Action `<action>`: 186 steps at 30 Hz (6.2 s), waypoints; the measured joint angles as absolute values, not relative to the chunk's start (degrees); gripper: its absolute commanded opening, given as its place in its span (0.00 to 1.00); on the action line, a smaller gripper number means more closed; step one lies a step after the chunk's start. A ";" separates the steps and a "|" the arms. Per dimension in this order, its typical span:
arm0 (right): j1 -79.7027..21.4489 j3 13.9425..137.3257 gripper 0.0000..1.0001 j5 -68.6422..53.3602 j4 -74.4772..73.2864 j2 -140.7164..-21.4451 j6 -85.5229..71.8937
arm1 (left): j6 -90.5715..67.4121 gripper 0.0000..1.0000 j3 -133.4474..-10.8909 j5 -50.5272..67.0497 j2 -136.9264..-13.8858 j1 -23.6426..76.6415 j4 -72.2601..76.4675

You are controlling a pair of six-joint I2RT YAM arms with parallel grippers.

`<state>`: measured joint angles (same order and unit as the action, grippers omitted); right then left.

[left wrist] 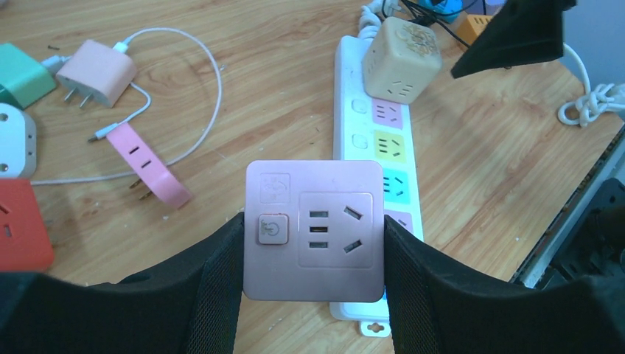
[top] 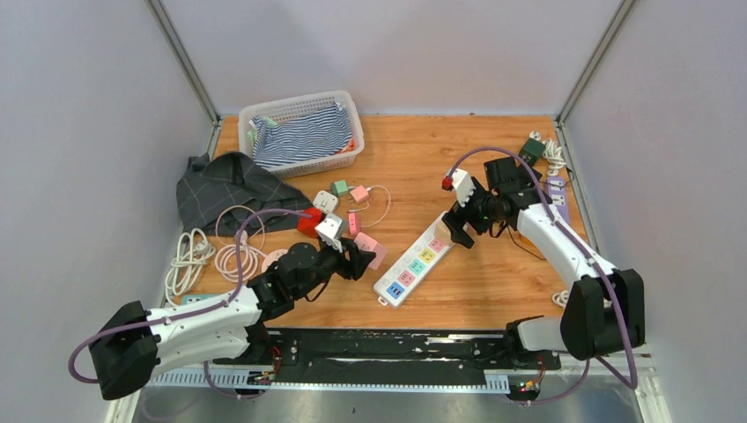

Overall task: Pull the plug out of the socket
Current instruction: Place the plug at the center of the board, then remove the plug from the socket.

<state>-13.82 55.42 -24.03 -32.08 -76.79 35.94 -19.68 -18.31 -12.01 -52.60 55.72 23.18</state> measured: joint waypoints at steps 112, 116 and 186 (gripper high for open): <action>-18.63 59.33 0.99 -23.38 -30.22 -81.84 31.11 | 2.92 1.00 -32.34 -4.29 -87.83 59.88 39.46; -19.35 59.31 0.90 -20.18 -30.00 -84.05 30.04 | 1.48 1.00 -34.41 -4.21 -92.23 59.88 39.97; -22.96 55.94 0.00 -12.62 -23.11 -86.06 22.41 | -5.41 0.00 -50.26 -8.16 -110.54 60.58 32.05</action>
